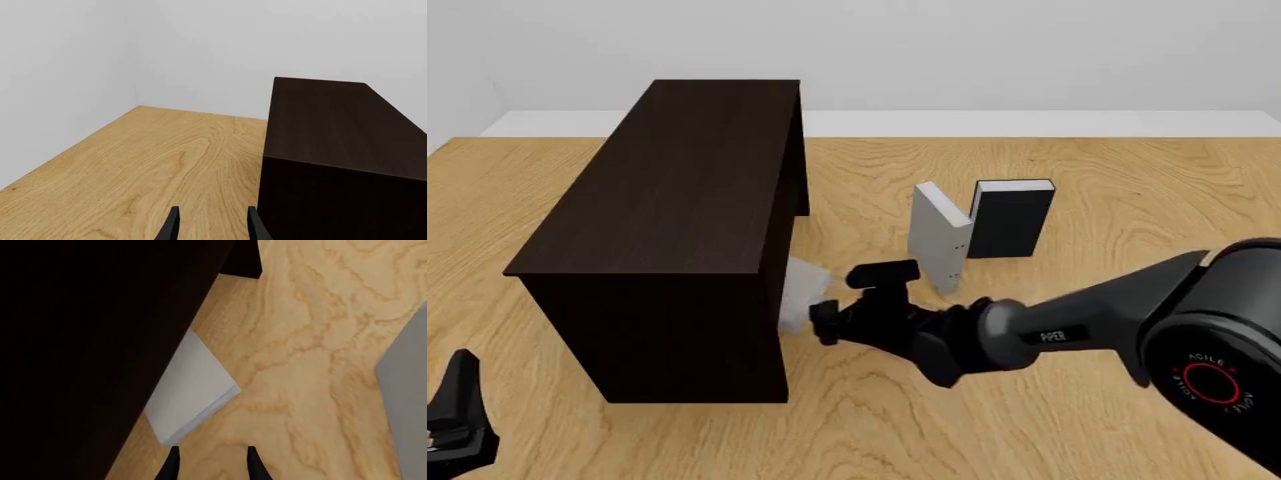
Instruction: Pick up the book on the right and place it under the cabinet shelf.
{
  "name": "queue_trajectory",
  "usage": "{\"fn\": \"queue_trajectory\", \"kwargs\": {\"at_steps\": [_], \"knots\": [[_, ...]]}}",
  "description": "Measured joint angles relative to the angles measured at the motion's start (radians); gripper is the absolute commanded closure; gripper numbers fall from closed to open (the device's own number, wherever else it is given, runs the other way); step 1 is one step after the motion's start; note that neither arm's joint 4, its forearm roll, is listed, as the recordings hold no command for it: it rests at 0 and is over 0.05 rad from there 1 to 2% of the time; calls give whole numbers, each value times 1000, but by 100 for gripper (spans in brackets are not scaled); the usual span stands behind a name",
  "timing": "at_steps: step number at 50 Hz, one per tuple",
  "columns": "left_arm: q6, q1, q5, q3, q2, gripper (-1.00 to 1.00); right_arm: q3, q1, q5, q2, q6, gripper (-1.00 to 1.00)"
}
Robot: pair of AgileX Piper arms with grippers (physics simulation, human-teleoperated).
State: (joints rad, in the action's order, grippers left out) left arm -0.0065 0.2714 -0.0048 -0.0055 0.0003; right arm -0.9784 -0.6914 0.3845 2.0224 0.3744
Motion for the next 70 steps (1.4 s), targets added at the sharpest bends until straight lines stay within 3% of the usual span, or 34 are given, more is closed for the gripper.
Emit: {"fn": "queue_trajectory", "kwargs": {"at_steps": [25, 47, 59, 70], "knots": [[4, 0, 78, -71, 0, -100, 179, 41, 20, -221, -34, -100], [4, 11, 283, -274, 0, -100, 391, 94, -43, -625, -108, -100], [4, 16, 114, -105, 2, -100, 495, 146, -177, -955, -163, -100], [4, 18, 37, -32, 8, -100, 548, 200, -370, -1279, -217, -100]]}}
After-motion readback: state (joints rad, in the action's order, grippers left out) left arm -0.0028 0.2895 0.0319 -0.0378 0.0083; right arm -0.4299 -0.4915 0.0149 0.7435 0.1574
